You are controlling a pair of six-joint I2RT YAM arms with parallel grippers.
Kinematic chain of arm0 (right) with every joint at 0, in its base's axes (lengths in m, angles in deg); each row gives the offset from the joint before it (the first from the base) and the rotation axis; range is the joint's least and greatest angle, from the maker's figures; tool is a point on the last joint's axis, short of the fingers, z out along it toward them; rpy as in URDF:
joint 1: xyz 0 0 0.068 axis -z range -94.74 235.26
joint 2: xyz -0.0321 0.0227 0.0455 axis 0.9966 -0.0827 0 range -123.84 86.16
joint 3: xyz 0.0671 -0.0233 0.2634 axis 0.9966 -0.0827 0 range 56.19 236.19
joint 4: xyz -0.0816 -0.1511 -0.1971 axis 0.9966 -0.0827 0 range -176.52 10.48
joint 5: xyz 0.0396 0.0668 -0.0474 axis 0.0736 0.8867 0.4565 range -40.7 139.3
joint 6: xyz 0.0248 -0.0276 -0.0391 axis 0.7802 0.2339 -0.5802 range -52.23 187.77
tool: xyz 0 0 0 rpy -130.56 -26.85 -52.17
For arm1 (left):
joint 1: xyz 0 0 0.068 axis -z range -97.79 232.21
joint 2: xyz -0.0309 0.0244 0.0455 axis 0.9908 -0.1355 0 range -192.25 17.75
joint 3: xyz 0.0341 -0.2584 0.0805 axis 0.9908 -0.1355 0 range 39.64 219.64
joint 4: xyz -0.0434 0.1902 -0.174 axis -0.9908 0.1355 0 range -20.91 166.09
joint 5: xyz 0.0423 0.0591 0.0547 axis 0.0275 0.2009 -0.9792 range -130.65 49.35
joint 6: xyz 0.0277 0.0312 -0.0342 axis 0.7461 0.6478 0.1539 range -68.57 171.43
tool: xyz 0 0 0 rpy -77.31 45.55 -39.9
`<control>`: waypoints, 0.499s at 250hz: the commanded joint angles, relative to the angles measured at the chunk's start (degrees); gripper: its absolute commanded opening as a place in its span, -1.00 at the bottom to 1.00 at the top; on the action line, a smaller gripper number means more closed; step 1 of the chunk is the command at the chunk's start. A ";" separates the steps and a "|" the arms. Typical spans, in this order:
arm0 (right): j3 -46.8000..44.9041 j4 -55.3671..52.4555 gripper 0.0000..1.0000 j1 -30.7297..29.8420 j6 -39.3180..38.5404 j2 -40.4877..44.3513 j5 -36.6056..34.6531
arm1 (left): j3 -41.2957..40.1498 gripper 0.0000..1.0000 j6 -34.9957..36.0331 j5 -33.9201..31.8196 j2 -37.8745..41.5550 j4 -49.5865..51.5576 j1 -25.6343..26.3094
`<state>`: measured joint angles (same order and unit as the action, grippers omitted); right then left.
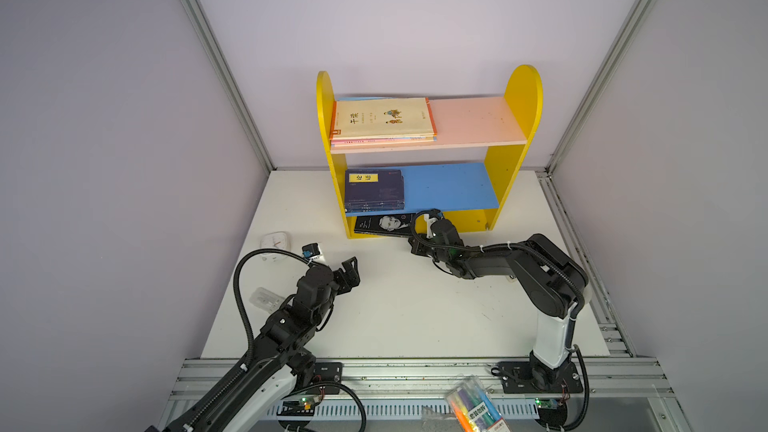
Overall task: Stacking books/files
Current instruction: Move the book to the bookshelf.
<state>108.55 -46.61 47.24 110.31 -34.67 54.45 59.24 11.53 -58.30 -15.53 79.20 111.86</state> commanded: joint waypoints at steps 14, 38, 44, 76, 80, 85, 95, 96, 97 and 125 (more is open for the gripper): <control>-1.09 8.77 -0.90 -0.15 4.75 -2.66 -1.37 | 0.18 0.84 0.17 -0.17 0.58 1.05 -0.12; -2.51 12.35 -0.90 -0.13 6.85 -4.02 -3.30 | 0.00 0.84 0.08 -0.16 0.93 1.10 -0.16; -2.66 12.97 -0.90 -0.17 7.34 -4.37 -3.75 | -0.07 0.84 0.09 -0.10 0.94 1.05 -0.29; -3.67 18.17 -0.89 -0.30 9.37 -6.22 -6.22 | 0.09 0.84 0.04 -0.04 1.02 1.14 -0.30; -3.60 18.65 -0.89 -0.13 9.48 -6.40 -6.25 | 0.14 0.84 0.07 -0.13 1.02 1.21 -0.31; -3.52 19.04 -0.89 -0.21 9.57 -6.60 -6.44 | 0.17 0.84 0.02 -0.07 1.02 1.23 -0.32; -3.24 19.59 -0.89 -0.31 9.79 -6.93 -6.66 | 0.16 0.84 0.07 -0.07 1.06 1.32 -0.31; -3.24 19.68 -0.89 -0.31 9.86 -6.99 -6.65 | 0.21 0.84 0.08 -0.04 1.08 1.36 -0.30; -3.19 19.71 -0.89 -0.30 9.89 -6.97 -6.65 | 0.24 0.84 0.08 -0.07 1.10 1.38 -0.30; -2.42 20.07 -0.87 -0.24 10.99 -7.57 -7.39 | 0.36 0.84 0.09 -0.05 1.27 1.74 -0.30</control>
<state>105.27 -31.92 47.04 119.27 -41.62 49.16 59.21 11.53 -58.30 -14.46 80.05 111.62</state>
